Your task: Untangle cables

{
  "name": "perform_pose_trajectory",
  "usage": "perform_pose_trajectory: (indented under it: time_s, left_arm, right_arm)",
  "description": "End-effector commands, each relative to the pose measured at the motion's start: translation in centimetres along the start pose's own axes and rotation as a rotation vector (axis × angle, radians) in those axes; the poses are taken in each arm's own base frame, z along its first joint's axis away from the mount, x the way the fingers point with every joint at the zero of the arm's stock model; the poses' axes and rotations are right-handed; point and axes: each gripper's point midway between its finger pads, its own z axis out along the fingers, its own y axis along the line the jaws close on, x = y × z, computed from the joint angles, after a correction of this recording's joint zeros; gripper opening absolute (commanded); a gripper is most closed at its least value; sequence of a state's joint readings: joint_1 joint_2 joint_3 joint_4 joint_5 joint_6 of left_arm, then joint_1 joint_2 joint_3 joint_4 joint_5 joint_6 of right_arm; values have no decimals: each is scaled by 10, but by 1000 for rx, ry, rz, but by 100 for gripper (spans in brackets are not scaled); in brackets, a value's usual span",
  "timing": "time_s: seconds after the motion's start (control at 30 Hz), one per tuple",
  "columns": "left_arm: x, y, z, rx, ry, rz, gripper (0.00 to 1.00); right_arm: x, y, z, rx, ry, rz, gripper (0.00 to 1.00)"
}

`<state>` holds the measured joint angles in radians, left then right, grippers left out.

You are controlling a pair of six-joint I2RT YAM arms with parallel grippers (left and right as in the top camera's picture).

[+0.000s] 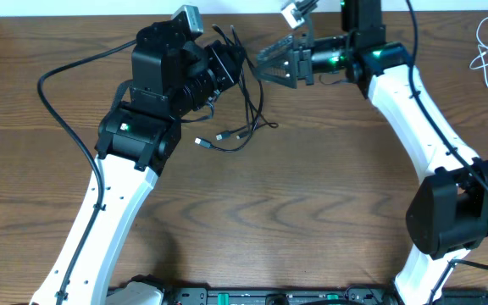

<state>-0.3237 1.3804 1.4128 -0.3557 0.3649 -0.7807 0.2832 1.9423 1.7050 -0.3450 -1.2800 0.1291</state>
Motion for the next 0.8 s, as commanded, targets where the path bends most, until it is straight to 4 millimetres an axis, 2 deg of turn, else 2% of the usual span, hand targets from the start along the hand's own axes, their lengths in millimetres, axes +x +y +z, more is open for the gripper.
perform_pose_trajectory:
  time_s: [0.0,0.23,0.43,0.77]
  left_arm:
    - [-11,1,-4,-22,-60,-5,8]
    - [-16,-2,-4,-11,-79,-6,8]
    - [-20,2,-4,-35,-106,-6,7]
    - [-26,7,-5,-65,-141,-7,7]
  right_arm:
    - [-14,23,1,-27,-13,3,62]
    - [-15,31,12,-50,-5,14,55]
    - [-16,43,26,-82,3,-7,54]
    - [-25,52,26,-117,-10,-18,53]
